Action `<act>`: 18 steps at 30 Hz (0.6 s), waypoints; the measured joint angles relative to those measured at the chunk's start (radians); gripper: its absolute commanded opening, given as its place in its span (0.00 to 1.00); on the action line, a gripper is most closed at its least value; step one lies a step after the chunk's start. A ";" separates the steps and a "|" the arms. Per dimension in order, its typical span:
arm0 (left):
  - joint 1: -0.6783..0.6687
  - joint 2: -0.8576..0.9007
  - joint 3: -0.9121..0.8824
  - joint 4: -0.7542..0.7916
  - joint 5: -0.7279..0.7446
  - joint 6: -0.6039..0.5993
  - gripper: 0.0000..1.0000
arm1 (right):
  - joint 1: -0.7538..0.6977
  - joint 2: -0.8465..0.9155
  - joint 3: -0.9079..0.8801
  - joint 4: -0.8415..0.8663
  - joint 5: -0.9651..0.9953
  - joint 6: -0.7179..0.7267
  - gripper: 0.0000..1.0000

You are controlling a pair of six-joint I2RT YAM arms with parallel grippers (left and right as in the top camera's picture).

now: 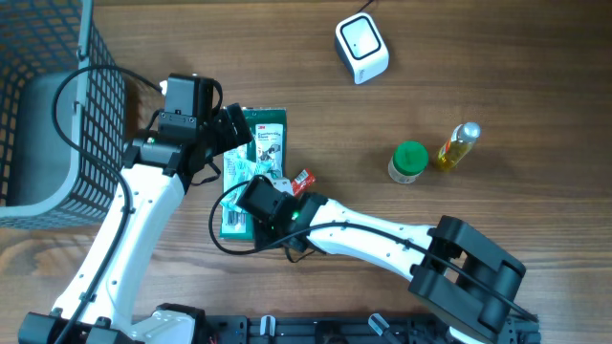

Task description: Scan the item barcode

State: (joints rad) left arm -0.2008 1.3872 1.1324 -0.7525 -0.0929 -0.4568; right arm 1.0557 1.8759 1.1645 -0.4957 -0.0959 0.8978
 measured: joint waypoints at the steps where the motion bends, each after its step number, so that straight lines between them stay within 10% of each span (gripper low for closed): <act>1: 0.000 0.000 0.000 0.000 0.000 0.000 1.00 | 0.000 0.000 0.000 -0.001 0.001 -0.003 0.06; 18: 0.000 0.000 0.000 0.000 0.000 0.000 1.00 | 0.000 0.000 0.000 -0.032 0.039 -0.040 0.10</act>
State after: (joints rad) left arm -0.2008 1.3872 1.1324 -0.7525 -0.0929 -0.4568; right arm 1.0557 1.8763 1.1645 -0.5282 -0.0566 0.8574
